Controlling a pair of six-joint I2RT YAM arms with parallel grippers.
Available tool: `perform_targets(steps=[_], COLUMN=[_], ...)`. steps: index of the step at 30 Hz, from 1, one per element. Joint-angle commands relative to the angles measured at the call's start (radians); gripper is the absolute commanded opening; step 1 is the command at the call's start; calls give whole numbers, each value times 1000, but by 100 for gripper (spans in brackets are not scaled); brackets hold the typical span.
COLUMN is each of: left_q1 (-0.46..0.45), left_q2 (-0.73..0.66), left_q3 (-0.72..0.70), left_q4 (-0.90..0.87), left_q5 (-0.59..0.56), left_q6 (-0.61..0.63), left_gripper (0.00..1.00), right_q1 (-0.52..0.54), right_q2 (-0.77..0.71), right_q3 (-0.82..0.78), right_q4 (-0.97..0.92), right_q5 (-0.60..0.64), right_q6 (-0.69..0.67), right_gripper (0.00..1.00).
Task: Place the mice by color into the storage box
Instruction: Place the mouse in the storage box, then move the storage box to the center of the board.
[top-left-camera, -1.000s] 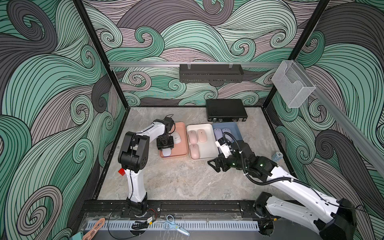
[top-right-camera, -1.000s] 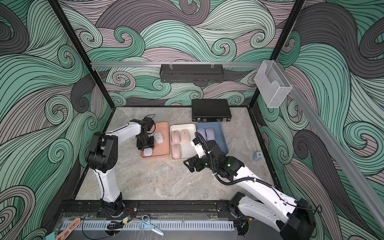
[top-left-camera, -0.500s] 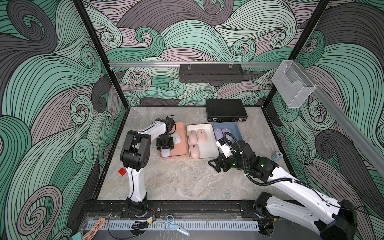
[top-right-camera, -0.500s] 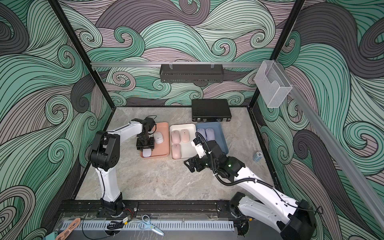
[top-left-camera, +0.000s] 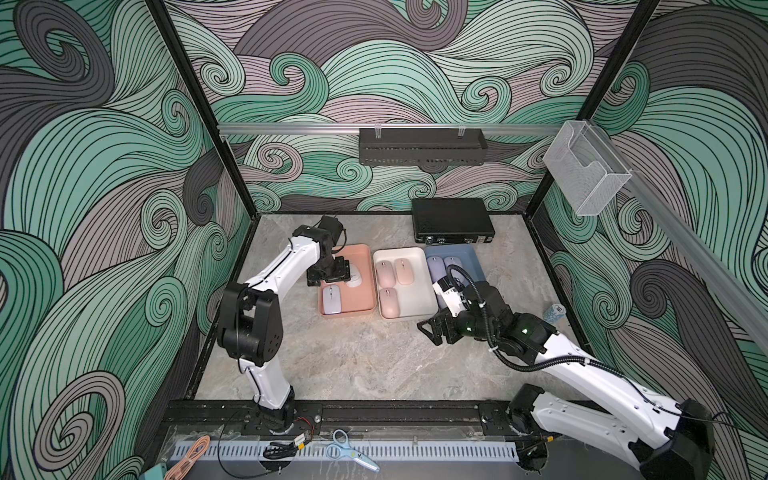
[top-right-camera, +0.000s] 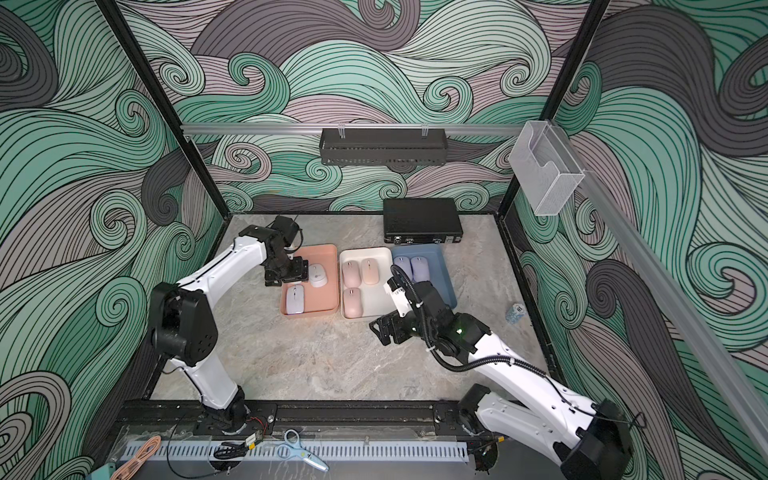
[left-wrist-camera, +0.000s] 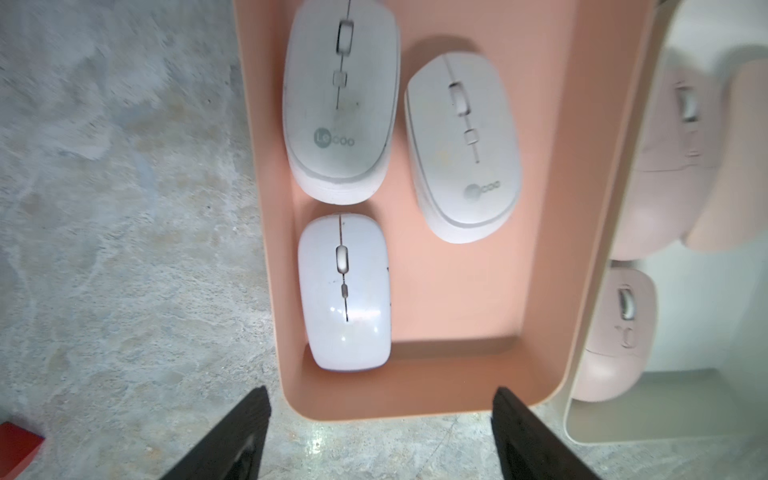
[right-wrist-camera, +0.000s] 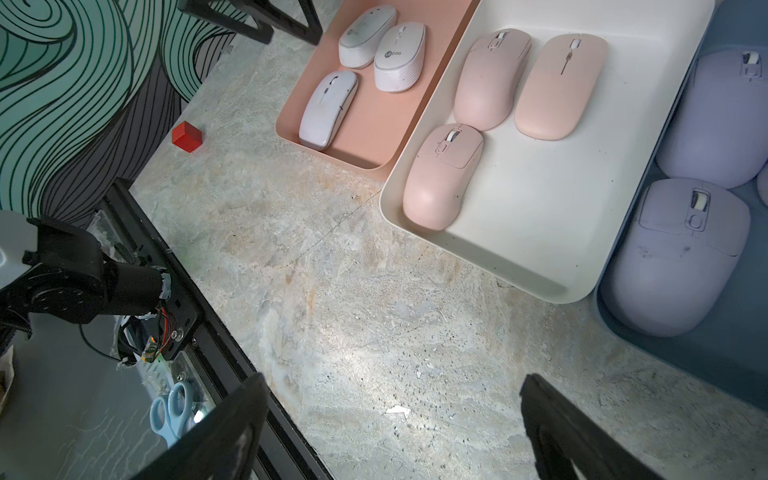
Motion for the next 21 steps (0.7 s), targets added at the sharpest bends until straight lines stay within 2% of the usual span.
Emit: perform_targets(steps=[1,6,9,12,15,19,21], left_q1=[-23,-48,-49,-49,-50,-50,-49], left_q2=[-181,-488,-628,-755,-864,-946,-982], left_q3=[-50,-251,-363,-460,-567,-615,-626], left_q4=[30,186,233,253,296,255,242], left_q5=[-18,-79,-82,-107,-164,-162,-160], left_q6=[24,28,7,-15,-21,-31,-33], left_gripper=[98,99,99,99,99,99,99], right_q1=[-4,-4,-12,-75,-257,-565,-664], right_q2=[-53,-120,-86,-27,38,152,236], right_q3=[69,146,198,199,212,172,152], right_q4=[-41,-102,-191,-207,-227,-135,-91], right_q5=[44,203,411,464,424,172,94], right_q6=[37,-1,9,30,89,141,147], right_gripper=[99,99,100,100,99,100,100])
